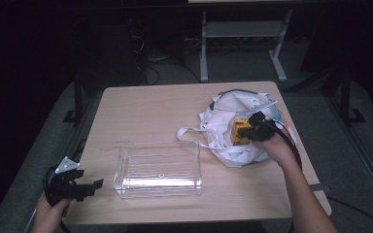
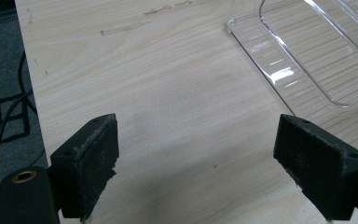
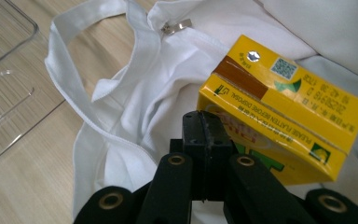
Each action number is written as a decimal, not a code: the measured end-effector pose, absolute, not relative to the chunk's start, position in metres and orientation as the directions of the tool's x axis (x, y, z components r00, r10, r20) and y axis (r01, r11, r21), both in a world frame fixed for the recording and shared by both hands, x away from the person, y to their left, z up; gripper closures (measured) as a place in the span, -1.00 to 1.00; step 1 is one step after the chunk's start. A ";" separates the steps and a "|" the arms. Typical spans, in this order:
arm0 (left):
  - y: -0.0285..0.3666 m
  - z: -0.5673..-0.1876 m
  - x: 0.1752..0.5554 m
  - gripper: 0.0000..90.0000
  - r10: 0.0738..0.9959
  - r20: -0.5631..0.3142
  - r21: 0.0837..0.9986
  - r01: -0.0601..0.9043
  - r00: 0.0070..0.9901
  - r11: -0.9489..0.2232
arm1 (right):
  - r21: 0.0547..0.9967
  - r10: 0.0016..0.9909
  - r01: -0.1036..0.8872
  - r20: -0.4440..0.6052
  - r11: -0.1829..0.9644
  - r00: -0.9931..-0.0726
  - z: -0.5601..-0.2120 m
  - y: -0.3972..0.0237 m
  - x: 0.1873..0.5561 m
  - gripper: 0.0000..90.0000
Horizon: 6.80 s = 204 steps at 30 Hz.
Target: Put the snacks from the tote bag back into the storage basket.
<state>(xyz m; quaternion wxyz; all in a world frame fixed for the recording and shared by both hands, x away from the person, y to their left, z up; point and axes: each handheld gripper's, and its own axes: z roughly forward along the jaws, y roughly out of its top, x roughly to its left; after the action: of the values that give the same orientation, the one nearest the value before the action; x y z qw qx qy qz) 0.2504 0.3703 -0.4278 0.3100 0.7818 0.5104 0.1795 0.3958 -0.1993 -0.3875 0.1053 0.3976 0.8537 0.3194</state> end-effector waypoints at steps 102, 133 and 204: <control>0.368 -0.430 0.250 -0.69 0.897 -0.027 0.648 0.690 0.441 -0.321 | 0.612 0.728 0.603 0.064 0.512 -0.683 -0.384 -0.218 0.390 1.00; 0.370 -0.427 0.248 -0.69 0.899 -0.023 0.661 0.681 0.438 -0.315 | 0.508 0.765 0.683 0.071 0.525 -0.641 -0.351 -0.223 0.390 0.14; 0.371 -0.426 0.248 -0.69 0.894 -0.022 0.660 0.678 0.448 -0.324 | 0.269 0.739 0.716 0.021 0.644 -0.673 -0.364 -0.157 0.465 0.12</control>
<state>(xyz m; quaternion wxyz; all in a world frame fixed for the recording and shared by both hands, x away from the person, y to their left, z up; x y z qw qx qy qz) 0.2479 0.3712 -0.4257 0.3056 0.7942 0.4946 0.1767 0.4646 -0.1569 -0.3639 0.0452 0.4016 0.9056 0.1285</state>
